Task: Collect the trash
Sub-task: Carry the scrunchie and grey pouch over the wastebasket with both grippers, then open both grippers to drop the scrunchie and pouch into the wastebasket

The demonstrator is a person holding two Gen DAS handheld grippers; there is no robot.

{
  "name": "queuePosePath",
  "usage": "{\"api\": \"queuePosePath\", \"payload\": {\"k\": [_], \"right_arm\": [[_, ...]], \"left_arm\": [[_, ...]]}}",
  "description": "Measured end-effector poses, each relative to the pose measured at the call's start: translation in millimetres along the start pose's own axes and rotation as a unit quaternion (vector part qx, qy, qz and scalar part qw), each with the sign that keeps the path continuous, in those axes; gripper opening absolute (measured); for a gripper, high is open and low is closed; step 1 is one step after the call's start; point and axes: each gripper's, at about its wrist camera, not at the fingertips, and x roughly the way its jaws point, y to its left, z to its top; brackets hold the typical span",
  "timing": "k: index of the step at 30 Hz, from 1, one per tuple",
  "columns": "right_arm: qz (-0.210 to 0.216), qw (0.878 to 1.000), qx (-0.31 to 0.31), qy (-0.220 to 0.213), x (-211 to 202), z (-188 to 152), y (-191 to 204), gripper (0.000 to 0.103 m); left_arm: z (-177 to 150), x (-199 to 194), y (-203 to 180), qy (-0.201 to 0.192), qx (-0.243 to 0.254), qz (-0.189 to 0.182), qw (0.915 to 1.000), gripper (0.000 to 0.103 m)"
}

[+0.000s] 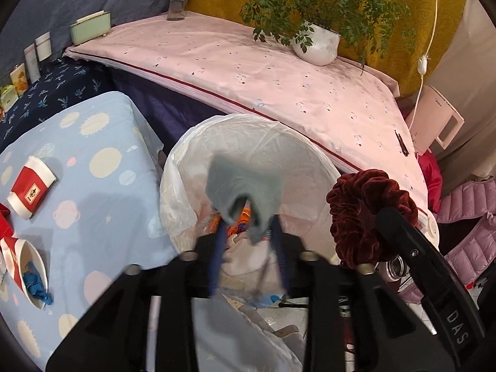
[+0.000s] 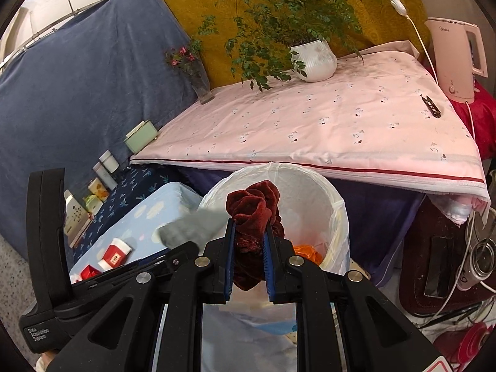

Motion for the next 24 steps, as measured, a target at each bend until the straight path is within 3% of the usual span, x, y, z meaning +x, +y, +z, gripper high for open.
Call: {"api": "queuePosePath", "payload": {"k": [4, 15, 24], "right_arm": [[0.0, 1.0, -0.008, 0.0, 8, 5, 3, 0.015], [0.002, 1.0, -0.026, 0.007, 27, 6, 20, 0.016], [-0.005, 0.999, -0.048, -0.005, 29, 11, 40, 0.033]], "left_arm": [[2, -1, 6, -0.011, -0.009, 0.016, 0.9998, 0.056], [-5, -10, 33, -0.021, -0.03, 0.055, 0.9978, 0.059], [-10, -30, 51, -0.051, -0.047, 0.101, 0.9925, 0.074]]}}
